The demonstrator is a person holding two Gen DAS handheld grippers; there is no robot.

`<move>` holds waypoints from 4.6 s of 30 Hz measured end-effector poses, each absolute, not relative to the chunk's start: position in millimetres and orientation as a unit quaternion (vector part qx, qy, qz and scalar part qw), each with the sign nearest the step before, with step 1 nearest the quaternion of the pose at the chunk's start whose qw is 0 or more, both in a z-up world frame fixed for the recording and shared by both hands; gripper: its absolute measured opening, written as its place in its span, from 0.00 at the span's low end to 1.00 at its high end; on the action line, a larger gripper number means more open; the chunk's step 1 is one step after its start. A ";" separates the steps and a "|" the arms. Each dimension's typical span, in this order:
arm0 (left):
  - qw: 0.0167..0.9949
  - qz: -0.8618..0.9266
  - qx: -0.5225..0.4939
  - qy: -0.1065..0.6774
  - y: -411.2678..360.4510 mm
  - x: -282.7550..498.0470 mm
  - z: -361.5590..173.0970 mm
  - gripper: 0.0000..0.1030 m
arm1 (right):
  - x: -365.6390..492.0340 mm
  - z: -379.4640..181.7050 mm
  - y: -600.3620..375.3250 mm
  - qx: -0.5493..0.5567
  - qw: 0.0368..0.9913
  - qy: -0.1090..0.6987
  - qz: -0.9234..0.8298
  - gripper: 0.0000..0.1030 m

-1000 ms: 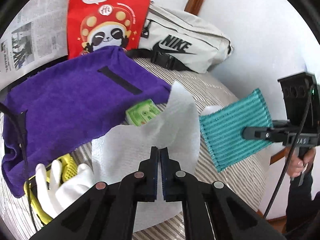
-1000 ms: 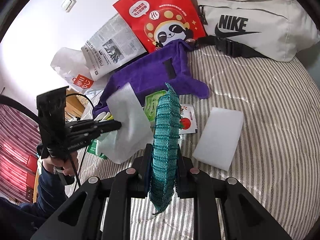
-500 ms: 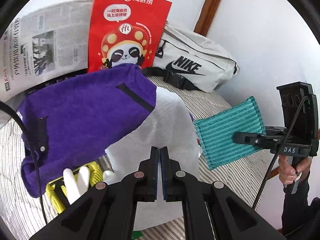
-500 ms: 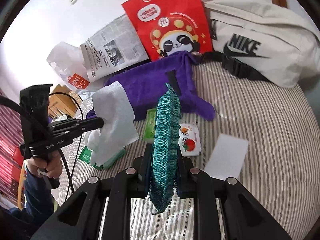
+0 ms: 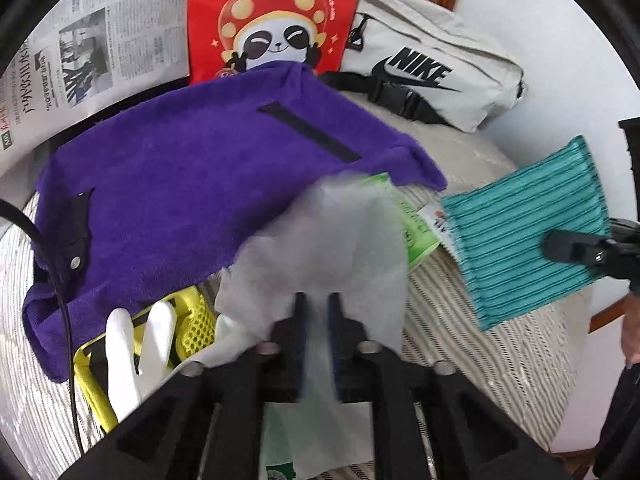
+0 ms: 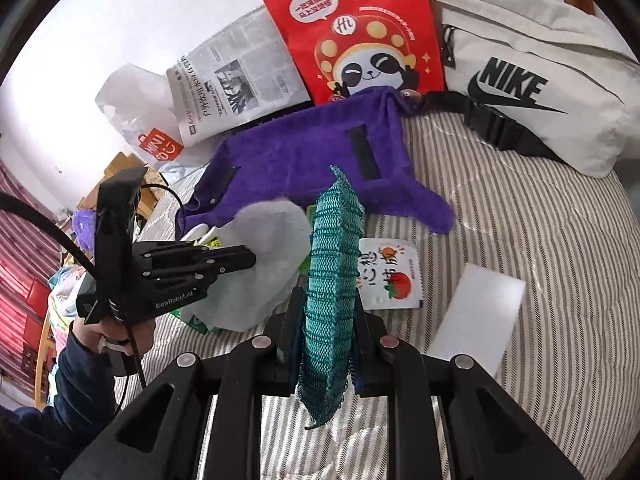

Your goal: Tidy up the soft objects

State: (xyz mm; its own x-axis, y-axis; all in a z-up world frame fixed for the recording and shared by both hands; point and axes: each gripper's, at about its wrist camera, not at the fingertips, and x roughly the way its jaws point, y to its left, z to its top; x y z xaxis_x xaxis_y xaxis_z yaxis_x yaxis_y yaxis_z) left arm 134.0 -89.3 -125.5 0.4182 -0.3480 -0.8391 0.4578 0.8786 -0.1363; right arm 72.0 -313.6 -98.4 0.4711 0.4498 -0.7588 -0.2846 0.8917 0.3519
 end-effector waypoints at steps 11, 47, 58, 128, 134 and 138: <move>0.859 -0.231 0.085 0.449 -100.7 126.6 -109.9 0.75 | 71.4 -108.7 -316.3 0.090 0.846 0.479 0.216 0.19; 0.840 -0.309 0.036 0.444 -86.1 121.6 -101.0 0.06 | 68.8 -97.1 -320.6 0.073 0.862 0.463 0.193 0.19; 0.876 -0.233 -0.001 0.422 -42.2 130.4 -70.8 0.06 | 87.0 -75.9 -286.9 0.033 0.877 0.436 0.197 0.19; 0.854 -0.099 0.014 0.511 -17.4 272.1 -137.2 0.49 | 279.0 -136.9 -198.1 -0.141 0.854 0.484 0.126 0.58; 0.853 -0.099 0.013 0.513 -13.5 253.9 -128.5 0.54 | 267.7 -134.0 -204.6 -0.164 0.860 0.475 0.088 0.58; 0.854 -0.100 0.011 0.510 -9.0 238.8 -118.2 0.54 | 249.9 -118.8 -214.4 -0.126 0.867 0.469 0.111 0.58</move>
State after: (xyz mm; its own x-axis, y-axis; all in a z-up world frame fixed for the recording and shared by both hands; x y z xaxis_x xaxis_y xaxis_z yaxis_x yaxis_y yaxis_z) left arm 238.8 -9.0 -118.2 0.4590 -0.1587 -0.8742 0.1818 0.9799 -0.0824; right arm 249.9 -214.4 -118.8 0.5349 0.0735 -0.8417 -0.3102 0.9437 -0.1147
